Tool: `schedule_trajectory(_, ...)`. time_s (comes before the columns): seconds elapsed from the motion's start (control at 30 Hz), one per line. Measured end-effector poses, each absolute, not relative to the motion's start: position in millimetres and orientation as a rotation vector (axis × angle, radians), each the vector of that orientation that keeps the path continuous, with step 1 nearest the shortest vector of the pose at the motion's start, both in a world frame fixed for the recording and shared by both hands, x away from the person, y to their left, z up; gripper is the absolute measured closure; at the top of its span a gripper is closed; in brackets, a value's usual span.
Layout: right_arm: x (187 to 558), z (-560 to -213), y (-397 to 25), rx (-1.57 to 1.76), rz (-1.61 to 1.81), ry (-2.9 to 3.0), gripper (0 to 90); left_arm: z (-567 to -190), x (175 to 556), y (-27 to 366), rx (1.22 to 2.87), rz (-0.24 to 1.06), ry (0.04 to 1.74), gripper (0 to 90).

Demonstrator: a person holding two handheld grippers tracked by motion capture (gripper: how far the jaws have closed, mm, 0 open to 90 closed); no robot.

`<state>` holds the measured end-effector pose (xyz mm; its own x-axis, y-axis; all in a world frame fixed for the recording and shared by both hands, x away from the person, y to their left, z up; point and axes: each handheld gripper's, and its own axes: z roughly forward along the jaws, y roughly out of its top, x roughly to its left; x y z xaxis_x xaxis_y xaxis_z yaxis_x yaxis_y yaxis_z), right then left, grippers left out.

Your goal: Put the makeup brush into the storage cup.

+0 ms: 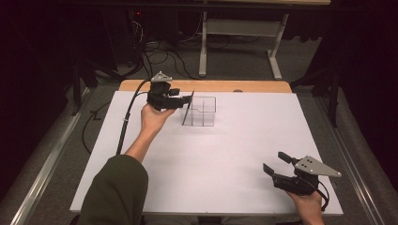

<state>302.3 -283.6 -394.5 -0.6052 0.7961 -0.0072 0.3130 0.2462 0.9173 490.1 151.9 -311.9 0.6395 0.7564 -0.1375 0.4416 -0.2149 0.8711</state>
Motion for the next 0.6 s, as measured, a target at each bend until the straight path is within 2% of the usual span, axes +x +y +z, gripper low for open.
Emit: schedule_trajectory(0.6,303,-395,-284,1.011,1.334,2.045,28.5,-307,478,163,1.847,0.402,0.932,36.9)
